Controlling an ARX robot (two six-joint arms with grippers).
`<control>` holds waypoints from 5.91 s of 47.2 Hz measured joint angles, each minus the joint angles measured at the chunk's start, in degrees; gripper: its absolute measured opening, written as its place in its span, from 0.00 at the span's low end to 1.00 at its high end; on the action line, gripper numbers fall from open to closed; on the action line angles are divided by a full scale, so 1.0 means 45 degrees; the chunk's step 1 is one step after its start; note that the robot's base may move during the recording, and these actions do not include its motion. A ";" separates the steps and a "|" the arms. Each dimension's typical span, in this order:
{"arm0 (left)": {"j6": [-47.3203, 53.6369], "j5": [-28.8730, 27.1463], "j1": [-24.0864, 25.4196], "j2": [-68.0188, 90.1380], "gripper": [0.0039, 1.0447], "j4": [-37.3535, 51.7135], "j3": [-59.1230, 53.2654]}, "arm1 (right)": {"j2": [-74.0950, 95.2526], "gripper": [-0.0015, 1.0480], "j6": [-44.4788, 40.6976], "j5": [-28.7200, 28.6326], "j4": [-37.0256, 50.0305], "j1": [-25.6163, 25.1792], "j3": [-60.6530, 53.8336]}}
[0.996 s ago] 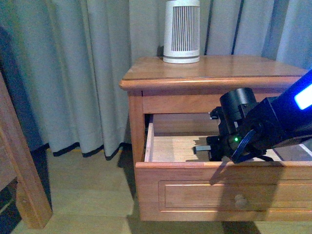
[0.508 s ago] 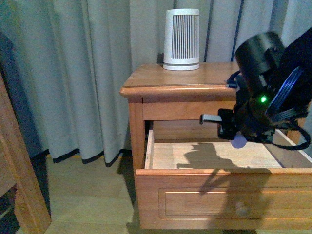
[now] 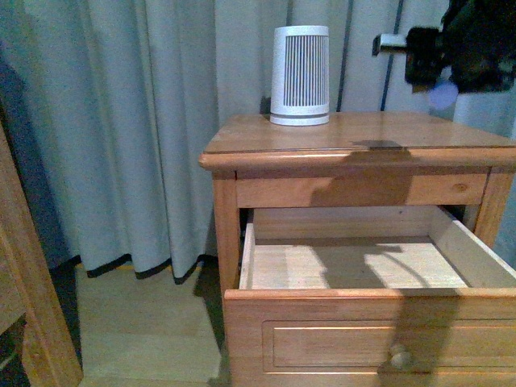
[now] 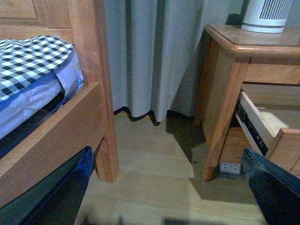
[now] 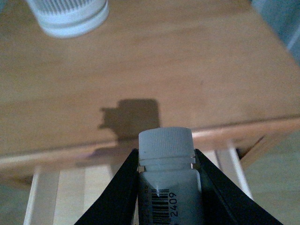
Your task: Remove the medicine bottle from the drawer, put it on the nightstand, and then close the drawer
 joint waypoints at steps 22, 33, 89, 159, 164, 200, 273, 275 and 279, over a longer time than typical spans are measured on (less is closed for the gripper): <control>0.0000 0.0000 0.0000 0.0000 0.94 0.0000 0.0000 | 0.5872 0.29 -0.0777 0.1724 -0.0894 -0.1044 0.7305; 0.0000 0.0000 0.0000 0.0000 0.94 0.0000 0.0000 | 0.7494 0.34 -0.1059 0.2351 -0.2093 -0.1025 0.9146; 0.0000 0.0000 0.0000 0.0000 0.94 0.0000 0.0000 | -0.9534 0.93 0.0330 0.1360 0.2827 0.0447 -1.3503; 0.0000 0.0000 0.0000 0.0000 0.94 0.0000 0.0000 | 0.6028 0.93 -0.3861 0.1719 0.7538 -0.0573 -0.2030; 0.0000 0.0000 0.0000 0.0000 0.94 0.0000 0.0000 | 0.6057 0.93 -0.4041 0.1719 0.7490 -0.0607 -0.1904; 0.0000 0.0000 0.0000 0.0000 0.94 0.0000 0.0000 | -0.8325 0.93 -0.2161 0.1695 0.7043 -0.2127 -1.3474; 0.0000 0.0000 0.0000 0.0000 0.94 0.0000 0.0000 | -2.3727 0.03 -0.2968 -0.3274 0.2637 -0.1598 -2.0861; 0.0000 0.0000 0.0000 0.0000 0.94 0.0000 0.0000 | -2.3732 0.03 -0.2963 -0.3274 0.2637 -0.1598 -2.0861; 0.0000 0.0000 0.0000 0.0000 0.94 0.0000 0.0000 | -2.3732 0.19 -0.2968 -0.3274 0.2637 -0.1598 -2.0861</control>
